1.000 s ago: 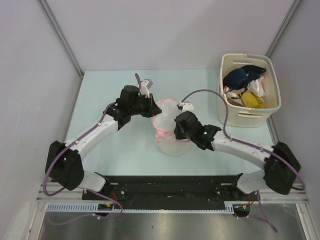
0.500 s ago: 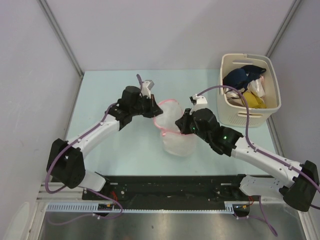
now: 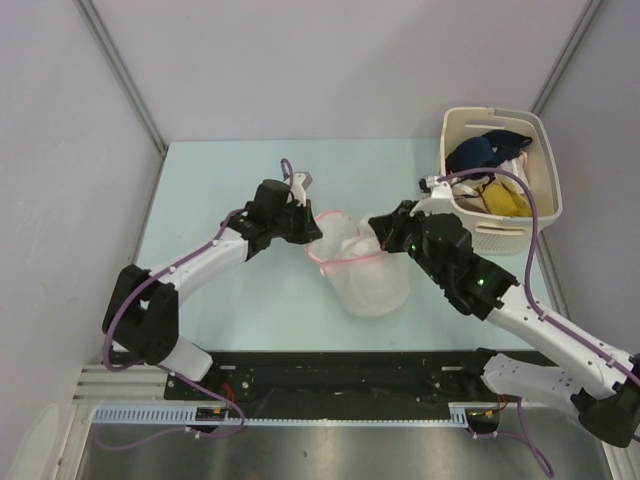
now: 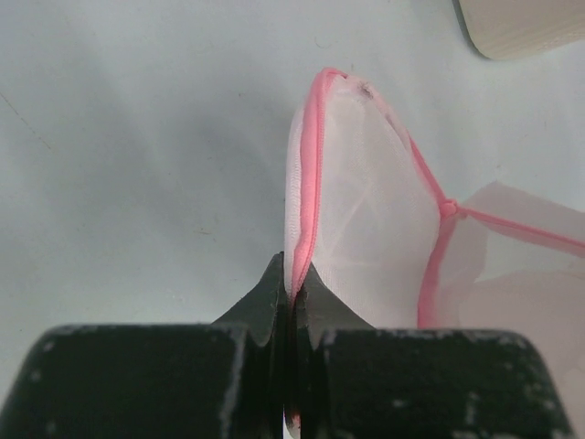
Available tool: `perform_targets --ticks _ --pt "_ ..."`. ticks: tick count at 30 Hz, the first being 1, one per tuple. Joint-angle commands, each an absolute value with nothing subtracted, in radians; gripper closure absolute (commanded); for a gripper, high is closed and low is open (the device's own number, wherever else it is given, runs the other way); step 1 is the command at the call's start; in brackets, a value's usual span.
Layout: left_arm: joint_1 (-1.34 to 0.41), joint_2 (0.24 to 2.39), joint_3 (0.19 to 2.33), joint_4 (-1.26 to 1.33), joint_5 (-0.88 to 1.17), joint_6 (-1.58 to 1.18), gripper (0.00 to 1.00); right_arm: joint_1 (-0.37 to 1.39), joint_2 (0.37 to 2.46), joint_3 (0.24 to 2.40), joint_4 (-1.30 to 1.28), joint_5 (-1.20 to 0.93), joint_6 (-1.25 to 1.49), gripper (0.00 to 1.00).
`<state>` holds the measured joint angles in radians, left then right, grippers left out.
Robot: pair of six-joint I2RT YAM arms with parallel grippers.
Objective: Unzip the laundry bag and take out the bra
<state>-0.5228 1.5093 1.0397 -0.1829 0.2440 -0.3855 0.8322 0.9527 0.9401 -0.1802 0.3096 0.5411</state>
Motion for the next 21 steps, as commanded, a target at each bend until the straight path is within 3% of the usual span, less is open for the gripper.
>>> perform_targets --ticks 1,10,17,21 --pt "-0.557 1.468 1.077 -0.179 0.278 -0.387 1.0 0.793 1.003 0.95 -0.011 0.325 0.549 1.0" --pt "-0.594 1.436 1.026 -0.127 0.351 -0.443 1.0 0.652 1.101 0.997 0.254 0.246 0.658 1.0" --pt "-0.597 1.463 1.043 -0.143 0.344 -0.445 1.0 0.601 1.062 1.083 0.258 0.307 0.571 1.0" --pt "-0.594 1.457 1.081 -0.178 0.308 -0.42 1.0 0.473 1.045 1.176 0.227 0.281 0.526 1.0"
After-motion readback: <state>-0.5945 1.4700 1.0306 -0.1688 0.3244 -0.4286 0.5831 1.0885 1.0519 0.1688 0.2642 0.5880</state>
